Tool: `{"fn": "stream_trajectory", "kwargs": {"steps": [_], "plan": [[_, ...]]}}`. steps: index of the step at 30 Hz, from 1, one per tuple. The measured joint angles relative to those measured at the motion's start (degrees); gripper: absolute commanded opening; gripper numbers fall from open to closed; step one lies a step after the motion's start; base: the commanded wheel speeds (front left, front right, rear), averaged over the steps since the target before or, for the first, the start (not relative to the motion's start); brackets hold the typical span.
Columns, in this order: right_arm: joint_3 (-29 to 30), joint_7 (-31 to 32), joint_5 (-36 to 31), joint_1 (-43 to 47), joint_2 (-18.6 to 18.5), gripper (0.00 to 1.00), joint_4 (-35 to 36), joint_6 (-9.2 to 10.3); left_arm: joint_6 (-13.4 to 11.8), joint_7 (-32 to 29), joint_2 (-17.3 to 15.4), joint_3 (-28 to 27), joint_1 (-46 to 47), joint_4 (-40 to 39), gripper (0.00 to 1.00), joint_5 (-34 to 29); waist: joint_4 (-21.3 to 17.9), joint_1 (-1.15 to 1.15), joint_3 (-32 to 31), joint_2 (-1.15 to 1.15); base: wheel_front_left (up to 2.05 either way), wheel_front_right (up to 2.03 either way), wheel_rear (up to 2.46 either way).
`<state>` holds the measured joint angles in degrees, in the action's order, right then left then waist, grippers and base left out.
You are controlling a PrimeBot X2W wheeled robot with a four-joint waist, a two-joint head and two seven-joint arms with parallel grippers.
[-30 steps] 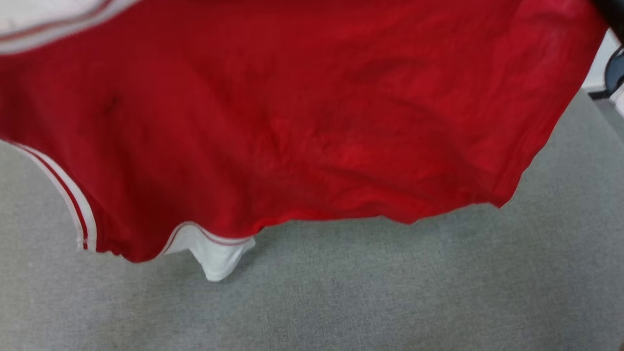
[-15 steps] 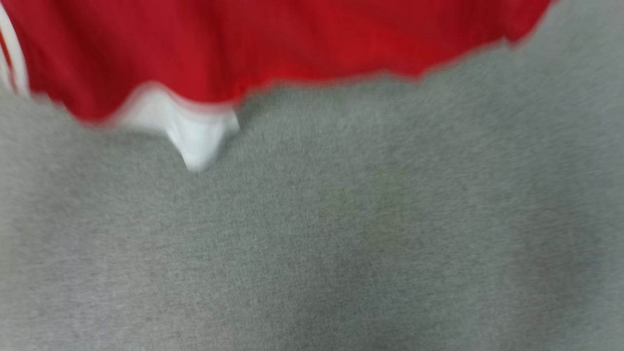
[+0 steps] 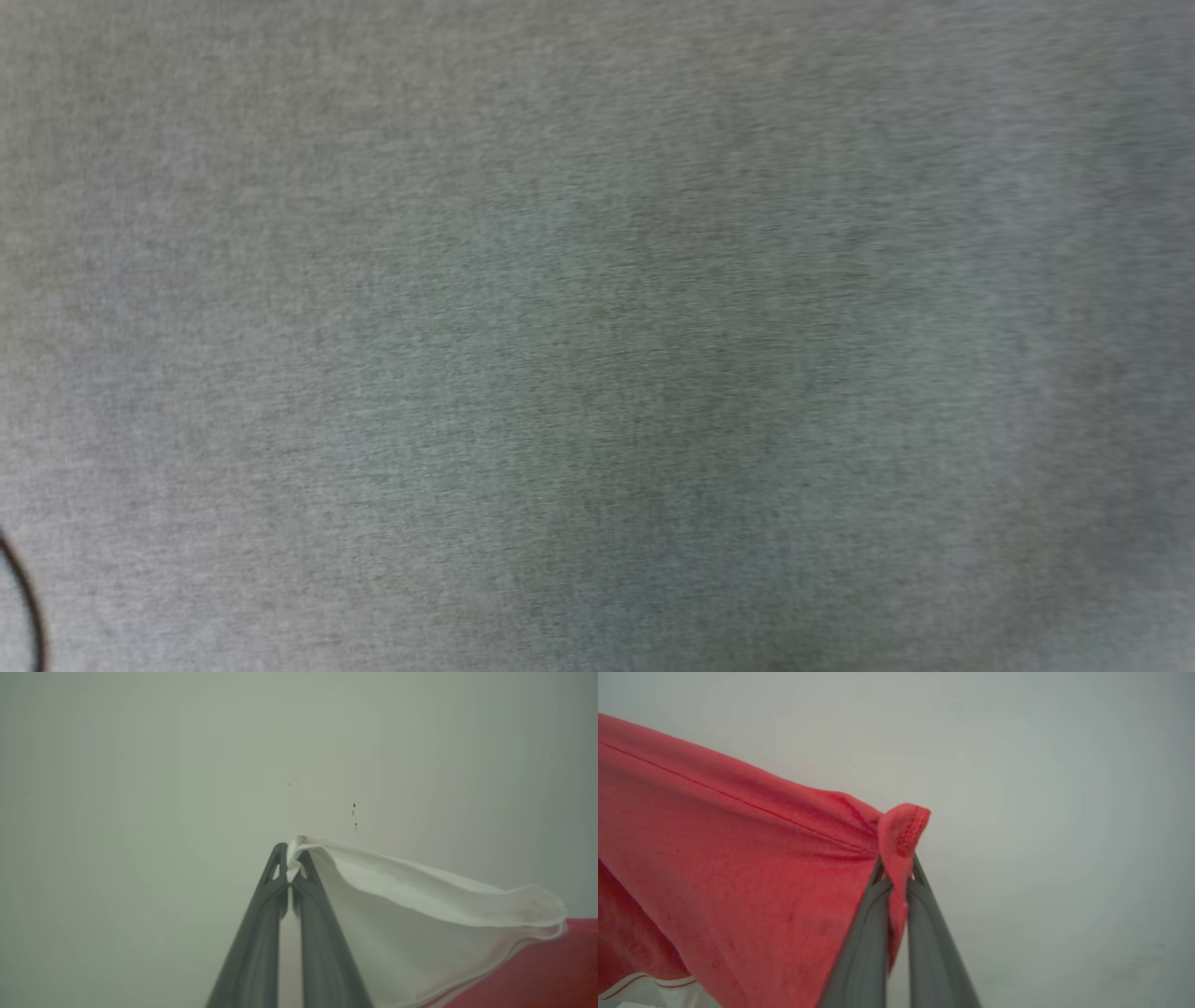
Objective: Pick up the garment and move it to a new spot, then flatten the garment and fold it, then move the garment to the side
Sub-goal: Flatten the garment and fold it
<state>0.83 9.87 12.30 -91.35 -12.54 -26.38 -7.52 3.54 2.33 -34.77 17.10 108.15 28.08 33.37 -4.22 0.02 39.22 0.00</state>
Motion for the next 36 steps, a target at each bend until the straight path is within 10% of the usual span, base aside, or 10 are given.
{"fn": "stream_trajectory", "kwargs": {"steps": [21,36], "plan": [[-12.12,-10.53,10.78,29.48,-0.56,0.00,-18.06,0.02,2.27,11.98,6.61,7.01,-49.98,3.10,0.00,5.06,5.07,-0.02,-9.43,0.00,0.00,0.00,0.00],[-23.61,-4.19,32.21,56.22,-11.52,0.00,-5.25,0.02,-2.49,4.98,-1.23,8.87,-88.95,-15.70,0.00,13.07,8.81,-0.03,-24.69,0.00,0.00,0.00,0.00]]}}
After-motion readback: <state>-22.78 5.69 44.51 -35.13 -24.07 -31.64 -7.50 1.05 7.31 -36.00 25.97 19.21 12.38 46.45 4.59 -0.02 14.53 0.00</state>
